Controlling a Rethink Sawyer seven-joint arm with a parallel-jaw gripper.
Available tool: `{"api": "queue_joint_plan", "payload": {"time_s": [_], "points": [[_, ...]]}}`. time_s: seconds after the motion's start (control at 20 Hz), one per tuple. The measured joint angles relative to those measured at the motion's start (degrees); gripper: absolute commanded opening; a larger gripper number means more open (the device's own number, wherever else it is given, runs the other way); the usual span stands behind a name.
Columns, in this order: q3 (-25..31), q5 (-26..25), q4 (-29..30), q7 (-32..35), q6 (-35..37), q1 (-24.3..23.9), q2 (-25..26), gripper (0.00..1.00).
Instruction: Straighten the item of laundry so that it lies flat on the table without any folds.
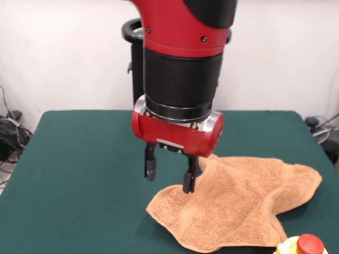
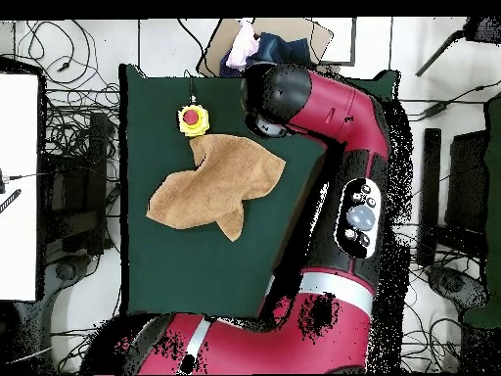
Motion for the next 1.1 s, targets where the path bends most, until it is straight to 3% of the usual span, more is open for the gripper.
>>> {"api": "queue_joint_plan", "payload": {"time_s": [0.55,1.1], "points": [[0.0,0.0,-0.1,0.0,-0.8,-0.9,2.8,1.00],[-0.6,-0.2,-0.5,0.0,-7.0,-0.6,6.2,1.00]]}}
